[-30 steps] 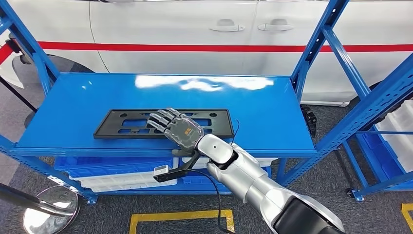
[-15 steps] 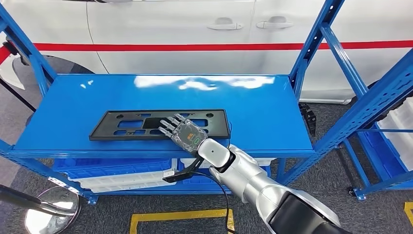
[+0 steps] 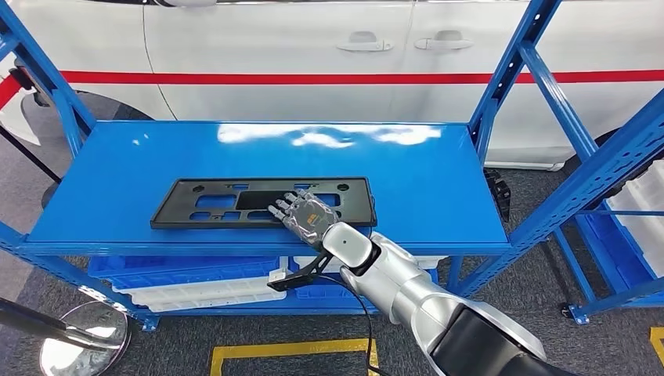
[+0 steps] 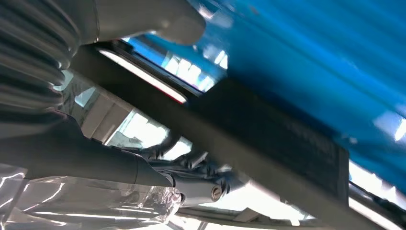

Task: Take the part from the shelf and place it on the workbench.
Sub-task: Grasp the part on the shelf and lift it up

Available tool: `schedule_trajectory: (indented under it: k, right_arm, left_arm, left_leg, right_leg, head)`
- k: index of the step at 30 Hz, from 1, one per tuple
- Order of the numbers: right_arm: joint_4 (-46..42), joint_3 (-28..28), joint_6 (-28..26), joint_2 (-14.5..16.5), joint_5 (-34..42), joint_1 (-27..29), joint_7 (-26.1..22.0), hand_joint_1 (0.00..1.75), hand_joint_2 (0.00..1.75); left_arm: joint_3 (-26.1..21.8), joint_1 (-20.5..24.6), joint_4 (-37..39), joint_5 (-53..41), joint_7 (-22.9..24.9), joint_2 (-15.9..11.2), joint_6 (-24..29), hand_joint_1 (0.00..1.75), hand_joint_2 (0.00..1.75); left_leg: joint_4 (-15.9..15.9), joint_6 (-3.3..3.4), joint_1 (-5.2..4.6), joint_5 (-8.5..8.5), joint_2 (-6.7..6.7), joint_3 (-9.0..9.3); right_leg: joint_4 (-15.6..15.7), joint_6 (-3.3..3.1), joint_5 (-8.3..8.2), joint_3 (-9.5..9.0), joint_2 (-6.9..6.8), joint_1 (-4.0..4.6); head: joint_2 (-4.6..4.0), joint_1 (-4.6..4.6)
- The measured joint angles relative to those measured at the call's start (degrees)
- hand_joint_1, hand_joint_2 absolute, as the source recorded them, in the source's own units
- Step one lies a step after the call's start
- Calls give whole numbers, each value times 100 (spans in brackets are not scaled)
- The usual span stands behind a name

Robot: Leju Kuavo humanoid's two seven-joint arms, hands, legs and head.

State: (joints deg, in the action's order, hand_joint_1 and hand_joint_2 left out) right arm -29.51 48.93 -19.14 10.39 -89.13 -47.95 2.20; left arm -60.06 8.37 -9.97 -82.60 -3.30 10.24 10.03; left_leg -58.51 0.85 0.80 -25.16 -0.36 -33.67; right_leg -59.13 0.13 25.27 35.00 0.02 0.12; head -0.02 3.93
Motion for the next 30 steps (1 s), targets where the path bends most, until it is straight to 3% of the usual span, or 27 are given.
schedule_trajectory:
  k: [2,4,5,6,7,9,11,13,15,16,18,20,21,22,25,27,30]
  right_arm:
    - [15,-9,-12,-10,4,-5,7,137,175]
    - [36,-16,-19,-15,4,6,29,140,175]
    - [48,-20,-32,-16,3,10,39,144,175]
    - [59,-25,-51,-16,-2,10,46,153,175]
    - [68,-30,-71,-16,-7,4,45,159,175]
    - [82,-37,-97,-15,-21,-13,24,169,175]
    - [95,-40,-102,-8,-28,-25,-12,173,175]
    - [108,-44,-115,1,-28,-29,-45,175,175]
    - [113,-84,-162,15,114,-33,-173,175,175]
    - [102,-144,-211,23,293,-35,-318,175,175]
    - [16,-359,-306,22,797,-40,-686,175,175]
    - [-224,-651,-287,-26,1367,-49,-1095,175,175]
    - [-415,-812,-199,-67,1677,-57,-1305,175,175]
    - [-665,-987,-46,-121,2044,-72,-1528,175,175]
    - [-1620,-1527,698,-280,3471,-147,-2149,175,175]
    - [-2295,-1870,1206,-360,4409,-200,-2421,175,175]
    - [-3165,-2231,1769,-475,5359,-239,-2571,175,175]
  left_arm:
    - [0,14,0,0,1,1,-7,0,0]
    - [0,20,0,2,10,1,-10,0,0]
    - [0,19,0,8,20,0,-10,0,0]
    - [0,19,0,15,28,-1,-10,0,0]
    - [0,20,0,25,34,-1,-10,0,0]
    - [0,25,0,45,36,1,-10,0,0]
    - [0,31,0,61,35,4,-9,0,0]
    - [0,34,0,69,35,7,-8,0,0]
    - [0,34,0,69,31,8,-12,0,0]
    - [0,34,0,67,16,8,-22,0,0]
    - [0,32,0,62,-41,7,-61,0,0]
    - [0,17,0,79,-128,3,-121,0,87]
    - [0,6,0,92,-170,-1,-150,0,131]
    - [0,-5,0,108,-208,-5,-171,0,175]
    - [-8,-25,0,168,-284,-22,-189,0,175]
    - [-25,-32,0,200,-325,-26,-191,0,175]
    - [-47,-58,0,226,-378,-27,-176,0,175]
  left_leg:
    - [22,51,18,21,7,2]
    - [21,66,15,22,7,-7]
    - [20,67,14,21,6,-8]
    - [19,67,14,19,3,-4]
    - [19,64,14,17,-3,4]
    - [20,47,12,8,-16,24]
    - [24,1,1,2,-24,24]
    - [46,-65,-6,4,-25,23]
    - [23,-124,-6,-37,-18,17]
    - [-105,-147,-7,-129,-12,-36]
    - [-738,-178,-2,-482,-1,-321]
    - [-1508,-204,0,-777,0,-693]
    - [-1676,-212,1,-781,0,-784]
    - [-1596,-217,2,-658,2,-760]
    - [-495,-199,7,-86,21,-283]
    - [-153,-140,-3,-11,21,-147]
    - [-127,-27,-8,-12,-7,-150]
  right_leg:
    - [-479,64,289,218,1,-26]
    - [-1268,107,645,596,0,-45]
    - [-1545,116,719,734,0,-51]
    - [-1610,115,680,770,-1,-53]
    - [-1439,104,539,690,-1,-53]
    - [-611,49,151,279,3,-43]
    - [0,-13,-43,-13,7,-8]
    - [98,-55,-52,-41,10,21]
    - [161,-113,-79,-70,8,-11]
    - [198,-146,-97,-88,2,-25]
    - [230,-193,-108,-105,-11,-25]
    - [212,-215,-95,-99,-19,-6]
    - [199,-218,-85,-99,-20,0]
    - [179,-216,-70,-100,-19,2]
    - [59,-165,13,-77,-9,9]
    - [-12,-117,47,-21,-5,33]
    - [-50,-41,80,5,-13,30]
  head:
    - [0,0]
    - [0,0]
    - [0,0]
    - [0,0]
    - [0,0]
    - [0,0]
    - [0,0]
    - [0,0]
    - [0,1]
    - [0,1]
    - [0,1]
    - [0,1]
    - [0,0]
    - [0,0]
    - [0,1]
    - [0,1]
    - [0,0]
